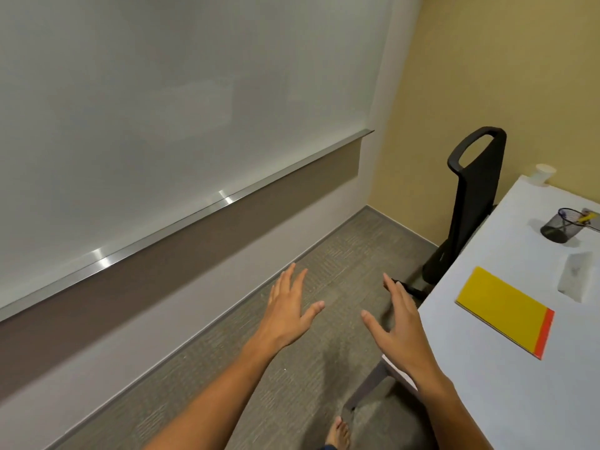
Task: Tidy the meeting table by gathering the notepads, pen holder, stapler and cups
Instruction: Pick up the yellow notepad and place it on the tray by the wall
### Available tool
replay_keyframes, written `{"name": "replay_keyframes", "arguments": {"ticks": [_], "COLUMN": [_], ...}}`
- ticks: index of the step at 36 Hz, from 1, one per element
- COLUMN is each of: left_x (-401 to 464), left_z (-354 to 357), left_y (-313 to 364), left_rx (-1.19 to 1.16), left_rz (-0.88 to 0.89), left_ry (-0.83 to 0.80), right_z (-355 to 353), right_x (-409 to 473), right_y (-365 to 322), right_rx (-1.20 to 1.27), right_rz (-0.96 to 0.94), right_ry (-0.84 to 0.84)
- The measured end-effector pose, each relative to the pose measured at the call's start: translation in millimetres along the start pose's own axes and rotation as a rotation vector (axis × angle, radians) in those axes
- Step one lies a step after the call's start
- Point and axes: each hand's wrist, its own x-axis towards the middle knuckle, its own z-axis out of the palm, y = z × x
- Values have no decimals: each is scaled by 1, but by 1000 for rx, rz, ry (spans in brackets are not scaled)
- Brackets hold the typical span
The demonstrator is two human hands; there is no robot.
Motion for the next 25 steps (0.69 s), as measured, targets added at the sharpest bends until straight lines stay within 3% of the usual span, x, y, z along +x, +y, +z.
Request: {"name": "replay_keyframes", "arguments": {"ticks": [13,25], "left_x": [108,219], "left_z": [24,7], "left_y": [15,-4], "left_rx": [-33,-55], "left_rz": [-102,-89], "left_ry": [-16,-49], "right_z": [-6,16], "right_x": [111,213], "right_y": [18,25], "right_rx": [107,54], "right_rz": [-18,45], "right_ry": [-93,-19]}}
